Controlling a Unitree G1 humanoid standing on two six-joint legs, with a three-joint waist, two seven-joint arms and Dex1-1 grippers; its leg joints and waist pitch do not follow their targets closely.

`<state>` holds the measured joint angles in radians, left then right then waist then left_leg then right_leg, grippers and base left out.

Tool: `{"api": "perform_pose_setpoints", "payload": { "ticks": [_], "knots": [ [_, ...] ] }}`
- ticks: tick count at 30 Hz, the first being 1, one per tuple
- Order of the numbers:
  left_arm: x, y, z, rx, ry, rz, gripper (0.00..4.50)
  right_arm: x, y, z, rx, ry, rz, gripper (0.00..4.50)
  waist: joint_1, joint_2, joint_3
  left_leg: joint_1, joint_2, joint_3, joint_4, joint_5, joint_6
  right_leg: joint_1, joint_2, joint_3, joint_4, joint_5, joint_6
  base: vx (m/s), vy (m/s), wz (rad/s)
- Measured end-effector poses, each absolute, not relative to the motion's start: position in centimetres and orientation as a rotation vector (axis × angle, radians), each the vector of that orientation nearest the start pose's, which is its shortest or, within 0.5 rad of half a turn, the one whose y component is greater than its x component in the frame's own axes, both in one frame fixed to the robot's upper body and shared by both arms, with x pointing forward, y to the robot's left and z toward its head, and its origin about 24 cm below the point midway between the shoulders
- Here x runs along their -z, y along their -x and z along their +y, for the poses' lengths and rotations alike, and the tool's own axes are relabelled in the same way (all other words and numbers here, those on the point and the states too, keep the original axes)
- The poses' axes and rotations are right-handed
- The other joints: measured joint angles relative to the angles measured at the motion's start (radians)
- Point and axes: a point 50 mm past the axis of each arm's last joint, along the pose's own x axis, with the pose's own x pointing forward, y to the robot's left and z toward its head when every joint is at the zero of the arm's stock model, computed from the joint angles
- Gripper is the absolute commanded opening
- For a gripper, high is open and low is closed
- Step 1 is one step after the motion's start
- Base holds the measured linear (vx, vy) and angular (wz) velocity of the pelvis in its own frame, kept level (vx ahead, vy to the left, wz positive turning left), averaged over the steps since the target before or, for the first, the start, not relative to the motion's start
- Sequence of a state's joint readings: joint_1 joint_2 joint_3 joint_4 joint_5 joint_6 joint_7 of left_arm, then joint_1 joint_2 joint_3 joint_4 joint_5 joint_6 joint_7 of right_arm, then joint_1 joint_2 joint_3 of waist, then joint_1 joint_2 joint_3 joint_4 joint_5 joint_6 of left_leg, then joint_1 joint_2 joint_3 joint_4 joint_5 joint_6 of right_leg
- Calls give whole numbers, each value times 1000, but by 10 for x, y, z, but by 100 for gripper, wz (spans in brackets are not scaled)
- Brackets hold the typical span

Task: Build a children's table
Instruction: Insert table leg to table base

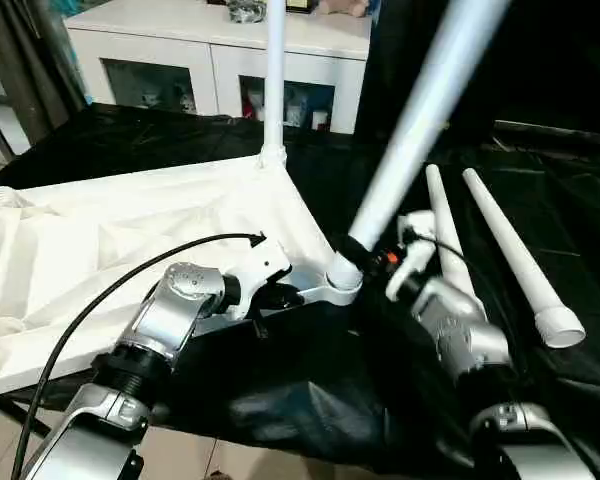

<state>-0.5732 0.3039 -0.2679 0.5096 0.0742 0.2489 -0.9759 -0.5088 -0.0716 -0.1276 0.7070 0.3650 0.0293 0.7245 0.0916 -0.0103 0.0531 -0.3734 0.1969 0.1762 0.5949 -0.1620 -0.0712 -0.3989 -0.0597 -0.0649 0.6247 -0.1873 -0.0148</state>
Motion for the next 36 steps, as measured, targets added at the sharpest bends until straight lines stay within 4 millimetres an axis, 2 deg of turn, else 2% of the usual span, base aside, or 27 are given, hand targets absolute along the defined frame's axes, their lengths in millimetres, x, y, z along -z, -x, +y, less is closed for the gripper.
{"api": "perform_pose_setpoints", "payload": {
  "ticks": [4, 9, 13, 20, 28, 36],
  "knots": [
    [-49, -323, 117, 1110, -400, 449, 0, -33, -325, -128, -648, -387, 70, 192, 2, 3, -2, 0, -1, 0, -2, 0, 0, 0, 0, 0, -1, 0, 0, 0, 0, 0],
    [-49, -323, 117, 1113, -403, 446, 0, -34, -322, -125, -673, -281, 33, 192, 4, 4, -2, 0, -1, 0, -4, 0, 0, 0, 0, 0, -2, 0, 0, 0, 0, 0],
    [-49, -323, 121, 1116, -430, 440, 0, -41, -325, -123, -769, -123, 58, 192, 1, 3, -3, 0, -1, 0, -4, 0, 0, 0, 0, 0, -3, 0, 0, 0, 0, 0],
    [-51, -321, 127, 1145, -460, 451, 0, -51, -332, -121, -889, -66, 135, 191, -2, 1, -3, 1, -1, -1, -7, 0, 0, 0, 0, -1, -4, 0, 1, 0, 0, 0],
    [-51, -319, 129, 1195, -494, 453, 0, -55, -334, -124, -1014, -24, 217, 191, -2, -14, -12, 1, -1, 0, -14, 0, 1, 2, 0, -2, -12, 2, -4, 0, 0, 0],
    [-49, -314, 130, 1263, -525, 450, 0, -51, -325, -129, -1153, 58, 266, 191, 12, -22, -17, 8, -1, 0, -17, -1, 1, 9, 0, -2, -15, -4, 1, 0, 0, 0]
  ]
}}
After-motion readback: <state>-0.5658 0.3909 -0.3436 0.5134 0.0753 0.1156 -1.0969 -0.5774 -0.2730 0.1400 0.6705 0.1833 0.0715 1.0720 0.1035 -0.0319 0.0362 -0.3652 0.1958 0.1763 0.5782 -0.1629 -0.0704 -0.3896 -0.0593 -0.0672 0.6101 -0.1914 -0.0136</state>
